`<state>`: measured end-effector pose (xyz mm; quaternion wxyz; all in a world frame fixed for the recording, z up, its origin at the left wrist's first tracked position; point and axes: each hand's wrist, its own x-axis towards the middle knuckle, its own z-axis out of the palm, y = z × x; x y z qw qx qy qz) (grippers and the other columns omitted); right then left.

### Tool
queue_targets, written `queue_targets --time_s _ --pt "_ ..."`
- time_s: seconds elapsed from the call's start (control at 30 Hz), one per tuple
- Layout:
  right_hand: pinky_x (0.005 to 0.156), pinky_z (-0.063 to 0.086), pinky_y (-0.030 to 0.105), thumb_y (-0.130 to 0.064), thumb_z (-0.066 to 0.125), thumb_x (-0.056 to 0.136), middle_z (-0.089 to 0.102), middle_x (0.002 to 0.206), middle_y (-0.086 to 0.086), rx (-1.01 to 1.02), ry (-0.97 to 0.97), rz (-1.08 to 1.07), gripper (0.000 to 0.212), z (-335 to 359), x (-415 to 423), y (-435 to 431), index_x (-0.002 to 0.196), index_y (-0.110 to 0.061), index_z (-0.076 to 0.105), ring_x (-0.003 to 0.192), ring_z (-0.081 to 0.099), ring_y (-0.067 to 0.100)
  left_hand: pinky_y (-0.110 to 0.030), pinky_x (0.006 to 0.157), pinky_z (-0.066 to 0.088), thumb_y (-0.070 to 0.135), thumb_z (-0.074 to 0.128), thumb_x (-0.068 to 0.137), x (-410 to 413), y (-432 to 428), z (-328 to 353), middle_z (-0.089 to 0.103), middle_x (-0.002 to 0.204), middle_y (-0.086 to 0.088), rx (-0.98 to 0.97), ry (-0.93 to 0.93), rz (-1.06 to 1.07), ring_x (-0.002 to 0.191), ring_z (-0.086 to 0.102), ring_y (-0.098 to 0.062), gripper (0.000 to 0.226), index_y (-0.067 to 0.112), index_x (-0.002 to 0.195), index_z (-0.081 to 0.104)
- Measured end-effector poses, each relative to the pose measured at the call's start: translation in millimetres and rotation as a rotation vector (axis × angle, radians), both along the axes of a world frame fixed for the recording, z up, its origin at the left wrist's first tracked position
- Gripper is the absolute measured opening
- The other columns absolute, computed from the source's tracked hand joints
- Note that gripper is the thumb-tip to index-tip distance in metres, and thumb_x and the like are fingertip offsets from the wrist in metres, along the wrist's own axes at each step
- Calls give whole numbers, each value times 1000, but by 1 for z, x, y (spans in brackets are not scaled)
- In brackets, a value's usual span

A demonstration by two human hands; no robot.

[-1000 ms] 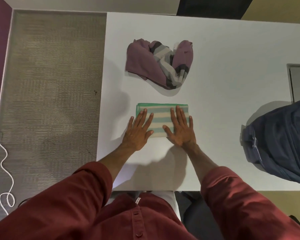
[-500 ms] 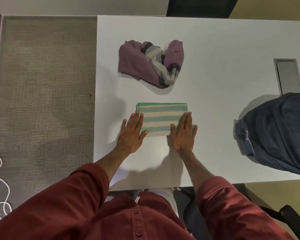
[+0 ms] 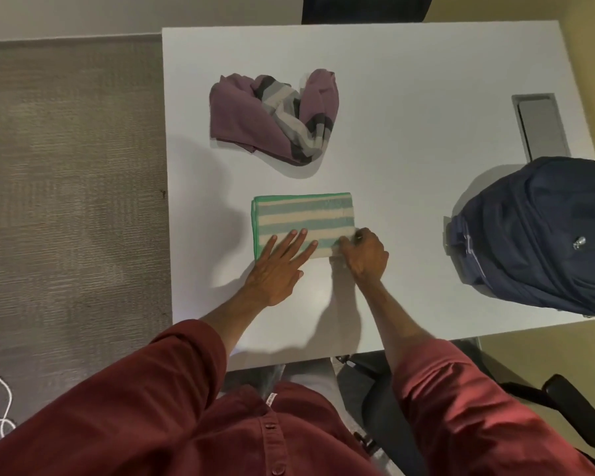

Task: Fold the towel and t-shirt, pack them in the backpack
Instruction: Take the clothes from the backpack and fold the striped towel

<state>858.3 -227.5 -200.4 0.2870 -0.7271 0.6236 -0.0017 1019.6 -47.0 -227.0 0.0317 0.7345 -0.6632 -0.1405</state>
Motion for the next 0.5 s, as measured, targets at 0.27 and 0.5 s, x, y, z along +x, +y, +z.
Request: queue_targets --time_s 0.27,0.5 --pt "75 57 34 -44 88 82 70 104 1 338 -338 -341 57 6 6 1 117 -10 59 94 71 22 -60 130 15 45 52 107 -8 6 -5 -7 180 -7 12 -31 22 167 -1 -29 87 26 172 -3" --pt "89 64 44 -28 83 87 76 104 2 286 -401 -303 34 19 22 5 116 -13 72 95 75 25 -58 131 13 47 45 108 -8 11 0 -11 180 -8 -13 -62 98 166 -7 -30 85 20 172 -5"
